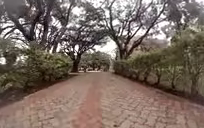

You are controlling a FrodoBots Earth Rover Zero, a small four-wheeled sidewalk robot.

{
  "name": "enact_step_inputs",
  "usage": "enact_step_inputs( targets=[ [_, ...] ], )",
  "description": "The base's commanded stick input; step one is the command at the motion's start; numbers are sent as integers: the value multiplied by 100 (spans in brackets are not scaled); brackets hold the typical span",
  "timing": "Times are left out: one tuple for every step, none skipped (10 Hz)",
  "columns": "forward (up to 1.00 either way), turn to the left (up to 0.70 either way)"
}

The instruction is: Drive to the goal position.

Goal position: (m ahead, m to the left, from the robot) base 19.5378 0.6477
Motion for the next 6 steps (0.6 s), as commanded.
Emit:
enact_step_inputs(
  targets=[
    [70,0],
    [70,0],
    [70,0],
    [70,0],
    [70,0],
    [70,0]
  ],
)
